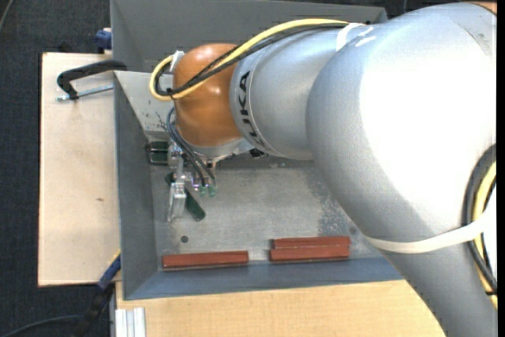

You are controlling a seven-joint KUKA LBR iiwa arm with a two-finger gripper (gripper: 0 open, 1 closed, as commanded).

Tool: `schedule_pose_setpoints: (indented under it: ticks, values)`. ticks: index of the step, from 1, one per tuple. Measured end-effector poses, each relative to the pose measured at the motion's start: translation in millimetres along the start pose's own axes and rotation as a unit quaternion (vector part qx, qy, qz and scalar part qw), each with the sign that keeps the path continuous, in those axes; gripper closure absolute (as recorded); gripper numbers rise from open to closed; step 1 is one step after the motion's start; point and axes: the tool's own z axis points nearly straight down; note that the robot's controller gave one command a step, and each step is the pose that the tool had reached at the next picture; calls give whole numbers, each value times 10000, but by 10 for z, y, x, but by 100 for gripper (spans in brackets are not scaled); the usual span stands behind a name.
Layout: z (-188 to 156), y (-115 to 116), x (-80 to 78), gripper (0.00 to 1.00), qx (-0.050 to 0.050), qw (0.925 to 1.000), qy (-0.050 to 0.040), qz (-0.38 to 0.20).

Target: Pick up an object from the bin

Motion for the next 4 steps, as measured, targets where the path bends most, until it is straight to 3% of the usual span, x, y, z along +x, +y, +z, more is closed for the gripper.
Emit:
schedule_pose_setpoints:
  ticks: [1, 2, 3, 4]
  values:
    - [-15, 6, -12, 0, 2, 10000, 3, 2]
    - [-19, -25, 71, 0, 0, 9874, 17, 1581]
    - [-33, -11, 63, 0, 0, 9876, 11, 1571]
    - [-28, -14, 66, 100, 7, 9875, 18, 1574]
